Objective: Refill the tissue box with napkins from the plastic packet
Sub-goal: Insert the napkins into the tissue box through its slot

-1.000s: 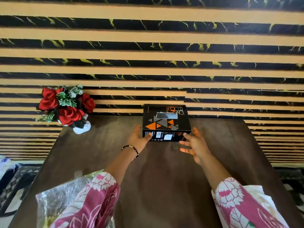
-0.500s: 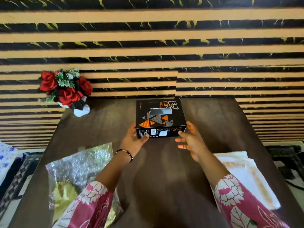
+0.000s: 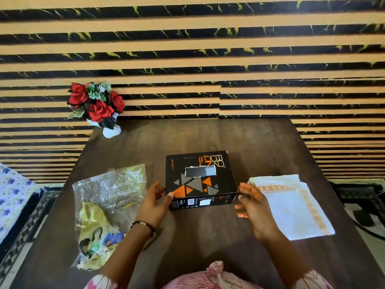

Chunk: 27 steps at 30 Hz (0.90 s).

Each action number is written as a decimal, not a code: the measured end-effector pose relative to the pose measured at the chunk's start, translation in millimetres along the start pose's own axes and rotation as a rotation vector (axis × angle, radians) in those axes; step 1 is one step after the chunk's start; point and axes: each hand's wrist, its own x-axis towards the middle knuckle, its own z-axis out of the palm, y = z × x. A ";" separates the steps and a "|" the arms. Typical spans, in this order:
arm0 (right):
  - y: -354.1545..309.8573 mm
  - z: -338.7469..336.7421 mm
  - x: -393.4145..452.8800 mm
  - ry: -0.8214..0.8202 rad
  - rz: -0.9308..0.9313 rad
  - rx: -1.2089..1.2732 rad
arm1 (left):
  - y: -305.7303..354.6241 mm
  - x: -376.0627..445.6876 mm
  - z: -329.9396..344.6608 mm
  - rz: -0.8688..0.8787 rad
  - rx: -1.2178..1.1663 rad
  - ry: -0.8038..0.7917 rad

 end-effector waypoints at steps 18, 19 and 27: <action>-54.4 -26.0 11.4 -0.157 -0.116 -0.402 | 30.7 -0.2 13.1 0.429 0.619 -0.018; -57.2 -16.9 15.5 -0.164 -0.155 -0.419 | 38.1 3.8 26.0 0.493 0.680 -0.055; -33.0 13.3 43.4 -0.010 -0.359 -0.957 | 27.1 13.0 86.6 0.511 0.986 -0.108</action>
